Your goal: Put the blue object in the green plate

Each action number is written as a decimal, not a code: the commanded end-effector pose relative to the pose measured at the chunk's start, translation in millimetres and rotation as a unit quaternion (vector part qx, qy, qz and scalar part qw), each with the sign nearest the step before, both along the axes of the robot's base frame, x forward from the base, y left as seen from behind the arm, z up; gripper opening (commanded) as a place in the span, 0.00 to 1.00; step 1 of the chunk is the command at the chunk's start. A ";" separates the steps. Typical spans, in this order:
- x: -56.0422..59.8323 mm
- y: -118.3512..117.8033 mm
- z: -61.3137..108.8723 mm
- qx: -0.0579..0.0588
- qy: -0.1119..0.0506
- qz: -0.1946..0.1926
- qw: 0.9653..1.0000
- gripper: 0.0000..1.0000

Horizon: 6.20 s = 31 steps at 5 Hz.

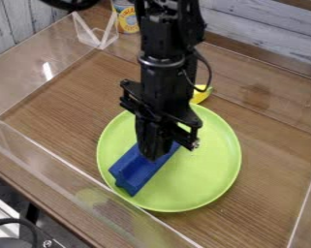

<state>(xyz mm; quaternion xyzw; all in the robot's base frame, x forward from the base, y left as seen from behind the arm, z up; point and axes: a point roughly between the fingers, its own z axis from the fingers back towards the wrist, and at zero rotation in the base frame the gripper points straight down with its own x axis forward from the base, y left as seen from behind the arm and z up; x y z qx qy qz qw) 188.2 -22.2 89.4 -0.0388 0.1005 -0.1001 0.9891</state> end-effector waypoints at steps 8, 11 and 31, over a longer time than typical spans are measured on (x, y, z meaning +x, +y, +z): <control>21.4 9.1 24.3 -0.002 -0.059 0.022 0.998 1.00; 17.4 11.2 15.2 -0.003 -0.064 0.015 0.998 1.00; -7.7 9.1 -42.6 -0.030 -0.094 0.034 0.995 1.00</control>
